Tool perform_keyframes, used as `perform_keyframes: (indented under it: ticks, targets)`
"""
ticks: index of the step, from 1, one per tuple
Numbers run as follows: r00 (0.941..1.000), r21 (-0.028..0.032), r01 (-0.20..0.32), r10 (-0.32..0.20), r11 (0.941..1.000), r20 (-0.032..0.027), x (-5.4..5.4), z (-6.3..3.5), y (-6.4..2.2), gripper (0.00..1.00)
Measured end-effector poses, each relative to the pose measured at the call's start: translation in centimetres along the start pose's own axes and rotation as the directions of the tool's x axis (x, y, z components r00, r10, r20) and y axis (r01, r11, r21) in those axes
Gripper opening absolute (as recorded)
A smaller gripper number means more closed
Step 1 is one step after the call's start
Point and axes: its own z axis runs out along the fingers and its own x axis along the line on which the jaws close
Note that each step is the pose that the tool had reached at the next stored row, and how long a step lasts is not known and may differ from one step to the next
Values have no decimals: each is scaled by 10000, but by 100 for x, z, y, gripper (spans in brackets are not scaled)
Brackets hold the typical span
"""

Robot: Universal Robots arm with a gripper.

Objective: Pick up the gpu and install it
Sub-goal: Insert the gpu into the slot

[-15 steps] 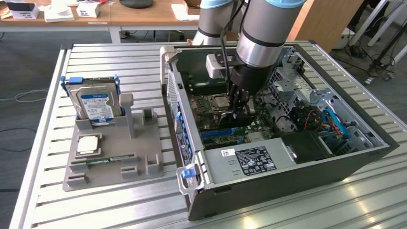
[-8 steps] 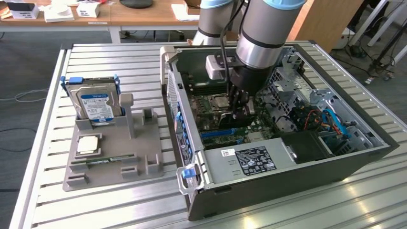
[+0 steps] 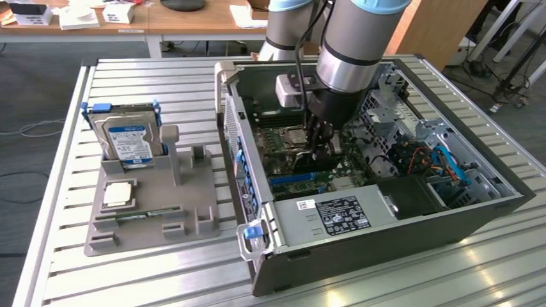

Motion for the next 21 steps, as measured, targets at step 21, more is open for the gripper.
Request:
perform_keyframes:
  ticks: [21]
  targets:
    - [10000,2,-2,2,10000,4,1,20,29,27]
